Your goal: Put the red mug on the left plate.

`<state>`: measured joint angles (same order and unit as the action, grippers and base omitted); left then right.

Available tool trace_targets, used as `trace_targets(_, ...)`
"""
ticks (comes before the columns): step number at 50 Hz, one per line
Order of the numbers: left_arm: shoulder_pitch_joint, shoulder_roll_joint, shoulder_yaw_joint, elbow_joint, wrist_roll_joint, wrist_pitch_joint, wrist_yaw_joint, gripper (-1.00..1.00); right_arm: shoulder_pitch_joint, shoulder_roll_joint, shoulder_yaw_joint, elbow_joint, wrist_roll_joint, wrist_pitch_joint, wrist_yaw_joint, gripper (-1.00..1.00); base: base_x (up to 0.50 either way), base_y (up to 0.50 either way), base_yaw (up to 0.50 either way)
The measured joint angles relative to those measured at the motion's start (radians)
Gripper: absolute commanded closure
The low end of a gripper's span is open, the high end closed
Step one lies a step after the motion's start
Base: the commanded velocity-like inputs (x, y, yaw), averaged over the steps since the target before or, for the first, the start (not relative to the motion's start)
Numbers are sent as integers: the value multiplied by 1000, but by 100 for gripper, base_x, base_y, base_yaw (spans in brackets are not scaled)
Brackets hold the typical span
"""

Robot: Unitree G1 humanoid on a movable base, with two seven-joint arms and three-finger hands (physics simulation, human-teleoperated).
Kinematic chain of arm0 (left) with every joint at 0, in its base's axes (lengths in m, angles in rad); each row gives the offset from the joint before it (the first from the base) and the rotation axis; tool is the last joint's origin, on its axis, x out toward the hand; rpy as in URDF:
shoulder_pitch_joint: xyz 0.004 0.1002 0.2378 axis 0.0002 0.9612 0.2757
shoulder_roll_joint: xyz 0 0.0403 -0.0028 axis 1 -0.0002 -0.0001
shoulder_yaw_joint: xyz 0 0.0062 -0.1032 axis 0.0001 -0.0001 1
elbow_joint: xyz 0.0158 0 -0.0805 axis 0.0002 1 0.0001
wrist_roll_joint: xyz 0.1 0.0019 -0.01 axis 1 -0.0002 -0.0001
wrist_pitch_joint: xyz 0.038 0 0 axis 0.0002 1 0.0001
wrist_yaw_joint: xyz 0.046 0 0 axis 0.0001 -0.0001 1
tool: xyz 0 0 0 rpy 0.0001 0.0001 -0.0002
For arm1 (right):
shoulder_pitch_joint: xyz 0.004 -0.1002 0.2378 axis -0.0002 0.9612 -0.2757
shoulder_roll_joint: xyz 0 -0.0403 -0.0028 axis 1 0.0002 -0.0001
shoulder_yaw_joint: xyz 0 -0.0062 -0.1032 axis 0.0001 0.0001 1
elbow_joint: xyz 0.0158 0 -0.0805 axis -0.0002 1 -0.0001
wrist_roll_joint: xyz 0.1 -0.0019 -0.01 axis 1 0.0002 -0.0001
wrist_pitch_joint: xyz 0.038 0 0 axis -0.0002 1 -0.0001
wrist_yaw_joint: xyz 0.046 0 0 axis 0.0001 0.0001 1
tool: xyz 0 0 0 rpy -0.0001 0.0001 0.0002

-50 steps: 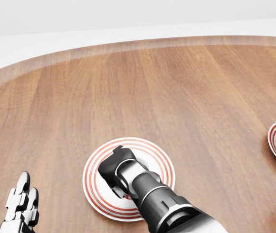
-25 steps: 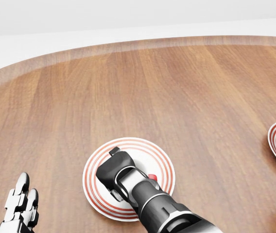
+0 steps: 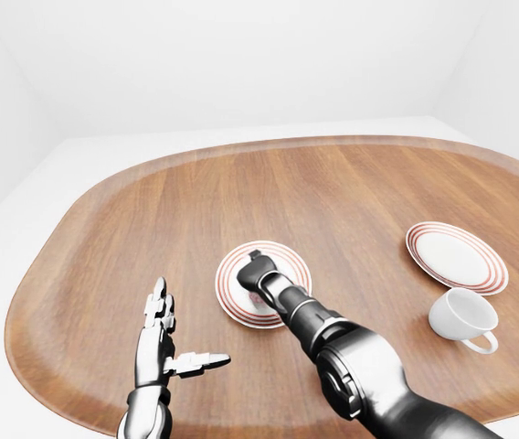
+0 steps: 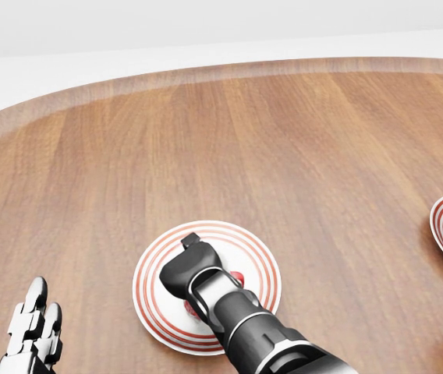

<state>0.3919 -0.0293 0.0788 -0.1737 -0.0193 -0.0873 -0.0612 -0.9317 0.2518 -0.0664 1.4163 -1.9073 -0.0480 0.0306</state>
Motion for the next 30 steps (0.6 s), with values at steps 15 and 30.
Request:
trace_targets(15,-1,0,1,1,0,0,0,-100,3,-2,-2,-2,2,24,7,-100,0,0,0)
trace_targets(30,0,-1,4,1,-4,0,-3,-100,-43,-10,14,-4,8,10,37,-100,0,0,0)
